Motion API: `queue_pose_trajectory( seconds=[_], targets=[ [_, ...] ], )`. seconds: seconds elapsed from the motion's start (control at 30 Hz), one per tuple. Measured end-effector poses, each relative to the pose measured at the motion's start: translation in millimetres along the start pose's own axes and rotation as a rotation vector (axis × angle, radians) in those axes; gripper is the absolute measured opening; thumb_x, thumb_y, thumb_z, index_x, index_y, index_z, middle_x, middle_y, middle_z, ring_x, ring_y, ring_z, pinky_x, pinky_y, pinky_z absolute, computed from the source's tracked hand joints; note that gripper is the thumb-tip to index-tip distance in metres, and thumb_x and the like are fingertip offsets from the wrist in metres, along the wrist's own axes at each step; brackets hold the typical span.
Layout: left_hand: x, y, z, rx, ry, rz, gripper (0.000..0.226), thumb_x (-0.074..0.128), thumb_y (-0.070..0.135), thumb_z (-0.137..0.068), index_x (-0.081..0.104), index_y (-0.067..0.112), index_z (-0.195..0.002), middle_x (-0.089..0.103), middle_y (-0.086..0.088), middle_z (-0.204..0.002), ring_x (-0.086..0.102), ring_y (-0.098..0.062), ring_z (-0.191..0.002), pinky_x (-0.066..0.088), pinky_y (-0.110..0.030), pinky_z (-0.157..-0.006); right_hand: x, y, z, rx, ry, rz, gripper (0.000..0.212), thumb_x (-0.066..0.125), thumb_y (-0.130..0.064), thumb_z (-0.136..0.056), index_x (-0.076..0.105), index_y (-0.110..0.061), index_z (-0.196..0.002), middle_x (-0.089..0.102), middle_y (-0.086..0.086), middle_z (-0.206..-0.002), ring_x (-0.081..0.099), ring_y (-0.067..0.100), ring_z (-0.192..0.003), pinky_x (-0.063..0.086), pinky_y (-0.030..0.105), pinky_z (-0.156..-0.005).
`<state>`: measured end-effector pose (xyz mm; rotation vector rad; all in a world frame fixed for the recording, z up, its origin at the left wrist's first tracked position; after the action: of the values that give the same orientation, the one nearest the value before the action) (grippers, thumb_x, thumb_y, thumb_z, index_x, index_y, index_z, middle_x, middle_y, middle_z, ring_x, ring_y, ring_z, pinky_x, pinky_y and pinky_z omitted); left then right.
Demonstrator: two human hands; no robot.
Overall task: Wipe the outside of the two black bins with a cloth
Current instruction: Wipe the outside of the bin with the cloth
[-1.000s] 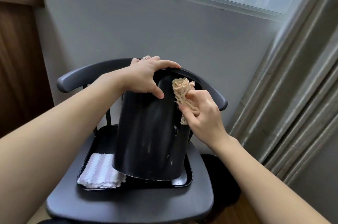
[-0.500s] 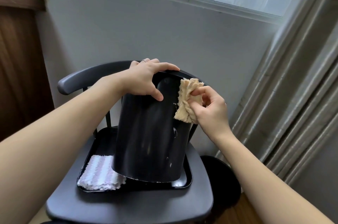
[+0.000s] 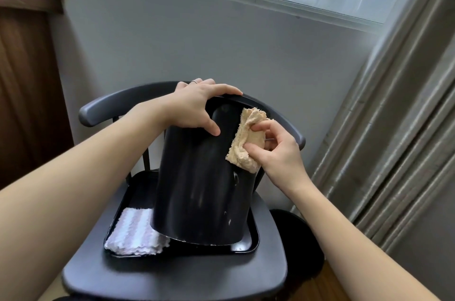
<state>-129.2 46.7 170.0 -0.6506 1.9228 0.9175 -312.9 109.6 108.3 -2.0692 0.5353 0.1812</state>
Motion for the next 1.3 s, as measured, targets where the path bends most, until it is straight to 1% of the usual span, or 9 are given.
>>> queue_pose_trajectory(
  seconds=[0.1,0.23,0.3,0.4,0.5,0.67,0.87,1.13,1.3],
  targets=[
    [0.9,2.3,-0.4,0.005,0.001,-0.003,0.09,0.088,0.028,-0.073,0.04,0.058,-0.143,0.045,0.016,-0.111,0.03,-0.007,-0.116,0.019,-0.035,-0.111,-3.5,-1.0,0.6,-0.021,0.118,0.016,0.024,0.076,-0.018,-0.079,0.058,-0.032,-0.087,0.063,-0.005,-0.084,0.047,0.006,-0.063,0.046,0.026,-0.063],
    [1.7,4.9,-1.0,0.013,-0.001,-0.005,0.09,0.088,0.029,-0.073,0.04,0.059,-0.143,0.046,0.015,-0.112,0.031,-0.008,-0.117,0.018,-0.033,-0.11,-7.9,1.1,5.6,-0.007,0.26,-0.011,0.022,0.076,-0.02,-0.085,0.057,-0.031,-0.083,0.061,-0.018,-0.077,0.053,0.004,-0.067,0.046,0.016,-0.065],
    [1.3,4.1,-0.8,0.013,0.0,-0.009,0.09,0.088,0.028,-0.073,0.04,0.059,-0.143,0.047,0.014,-0.114,0.033,-0.01,-0.12,0.019,-0.034,-0.111,-3.0,5.3,7.0,0.031,0.19,-0.055,0.015,0.069,-0.017,-0.087,0.066,-0.031,-0.086,0.067,-0.009,-0.081,0.059,0.011,-0.071,0.049,0.021,-0.068],
    [0.1,0.7,-0.1,0.003,0.001,-0.011,0.089,0.088,0.028,-0.074,0.04,0.059,-0.142,0.048,0.012,-0.117,0.034,-0.011,-0.125,0.019,-0.036,-0.113,2.2,5.2,11.2,-0.004,0.019,-0.054,0.045,0.052,-0.005,-0.077,0.069,-0.031,-0.109,0.067,-0.011,-0.104,0.063,0.01,-0.087,0.05,0.022,-0.077],
    [0.1,-0.1,0.2,0.001,0.005,-0.014,0.089,0.088,0.029,-0.074,0.04,0.058,-0.142,0.047,0.013,-0.117,0.034,-0.012,-0.127,0.02,-0.037,-0.114,5.6,2.0,16.2,-0.155,-0.079,0.171,0.064,0.059,0.007,-0.077,0.06,-0.026,-0.132,0.053,-0.006,-0.119,0.058,0.012,-0.101,0.051,0.019,-0.08],
    [0.5,1.7,-1.3,0.011,0.014,-0.017,0.089,0.089,0.03,-0.073,0.041,0.058,-0.143,0.047,0.013,-0.113,0.035,-0.013,-0.124,0.021,-0.036,-0.11,-1.1,-10.6,18.8,-0.351,0.119,0.534,0.037,0.077,-0.02,-0.083,0.07,-0.022,-0.12,0.046,0.001,-0.105,0.051,0.019,-0.096,0.048,0.031,-0.08],
    [1.5,0.9,-3.1,0.023,0.006,-0.017,0.089,0.088,0.031,-0.072,0.04,0.059,-0.142,0.045,0.019,-0.106,0.035,-0.012,-0.122,0.02,-0.035,-0.109,-7.7,-38.6,16.6,-0.58,0.117,0.587,0.012,0.065,-0.006,-0.083,0.071,-0.008,-0.094,0.06,0.005,-0.105,0.049,0.027,-0.099,0.041,0.032,-0.088],
    [2.6,1.1,-3.2,0.029,0.003,0.003,0.09,0.088,0.029,-0.072,0.04,0.061,-0.141,0.047,0.016,-0.111,0.031,-0.007,-0.117,0.018,-0.03,-0.104,5.9,-31.4,-11.6,-0.163,-0.492,0.399,0.024,0.055,-0.008,-0.097,0.055,-0.026,-0.08,0.058,-0.012,-0.074,0.051,0.002,-0.069,0.039,0.02,-0.066],
    [3.2,4.3,-3.1,0.034,-0.011,0.007,0.09,0.088,0.028,-0.073,0.04,0.061,-0.141,0.046,0.017,-0.11,0.028,-0.006,-0.113,0.016,-0.028,-0.102,-5.1,-37.2,-35.5,-0.202,-0.189,0.447,0.019,0.074,-0.025,-0.086,0.059,-0.023,-0.096,0.06,-0.006,-0.089,0.055,0.006,-0.076,0.043,0.024,-0.069]
  ],
)
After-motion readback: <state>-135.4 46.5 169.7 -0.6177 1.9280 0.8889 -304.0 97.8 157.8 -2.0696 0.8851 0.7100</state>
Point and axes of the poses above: each hand's wrist, its own z-axis away from the middle knuckle, its own x-axis out of the palm, y = z × x, the point moved 7 cm from there along -z, towards the middle knuckle
